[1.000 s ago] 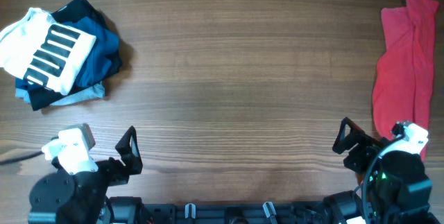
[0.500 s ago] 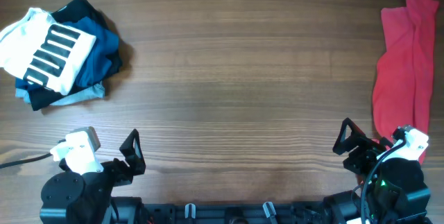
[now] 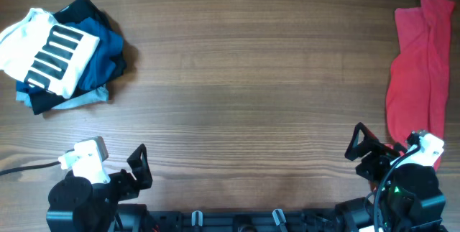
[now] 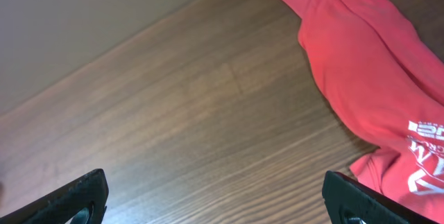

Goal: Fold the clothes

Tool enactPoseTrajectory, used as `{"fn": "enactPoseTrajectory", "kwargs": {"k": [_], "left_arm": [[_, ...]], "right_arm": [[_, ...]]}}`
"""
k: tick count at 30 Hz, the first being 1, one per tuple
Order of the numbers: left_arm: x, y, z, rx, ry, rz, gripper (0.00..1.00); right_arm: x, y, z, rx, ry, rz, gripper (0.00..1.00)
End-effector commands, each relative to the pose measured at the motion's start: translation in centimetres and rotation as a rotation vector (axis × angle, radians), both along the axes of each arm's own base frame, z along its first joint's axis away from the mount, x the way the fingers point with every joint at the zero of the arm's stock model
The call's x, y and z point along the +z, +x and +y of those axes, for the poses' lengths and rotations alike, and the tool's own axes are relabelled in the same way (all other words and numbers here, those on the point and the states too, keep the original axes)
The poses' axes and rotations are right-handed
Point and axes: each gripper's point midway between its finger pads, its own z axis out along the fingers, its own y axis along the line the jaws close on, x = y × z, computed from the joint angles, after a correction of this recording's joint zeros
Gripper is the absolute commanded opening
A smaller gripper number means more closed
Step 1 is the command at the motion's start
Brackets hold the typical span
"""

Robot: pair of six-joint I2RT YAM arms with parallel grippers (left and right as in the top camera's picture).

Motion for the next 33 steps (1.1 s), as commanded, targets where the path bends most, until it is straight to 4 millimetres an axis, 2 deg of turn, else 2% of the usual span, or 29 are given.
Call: {"fn": "enactPoseTrajectory", "kwargs": {"k": [1, 5, 9, 14, 18, 21, 24, 31, 33], "left_arm": [[-0.2, 0.0, 0.2, 0.018, -0.002, 0.007, 1.0], [-0.2, 0.0, 0.2, 0.018, -0.002, 0.007, 1.0], [-0.2, 0.0, 0.2, 0.018, -0.002, 0.007, 1.0], [-0.2, 0.0, 0.2, 0.018, -0.002, 0.007, 1.0], [-0.2, 0.0, 0.2, 0.018, -0.002, 0.007, 1.0], [-0.2, 0.0, 0.2, 0.018, -0.002, 0.007, 1.0], [-0.2, 0.0, 0.2, 0.018, -0.002, 0.007, 1.0], [-0.2, 0.0, 0.2, 0.018, -0.002, 0.007, 1.0], [-0.2, 0.0, 0.2, 0.018, -0.002, 0.007, 1.0]], "right_arm": [[-0.3, -0.4, -0.7, -0.027, -0.026, 0.002, 1.0], [-0.5, 0.2, -0.5, 0.031, -0.116, -0.011, 1.0], [-1.1, 1.8, 1.8, 0.241, -0.263, -0.107, 1.0], [-3.4, 1.9, 4.1, 0.399, -0.304, -0.202, 1.0], [-4.8, 2.1, 4.2, 0.424, -0.342, -0.186, 1.0], [-5.0, 2.5, 4.2, 0.432, -0.366, -0.194, 1.0], [-5.2, 3.9, 4.4, 0.432, -0.394, -0.244, 1.0], [-7.2, 6.9, 5.9, 0.46, -0.382, -0.384, 1.0], [-6.4, 7.4, 6.1, 0.47, -0.44, -0.462, 1.0]]}}
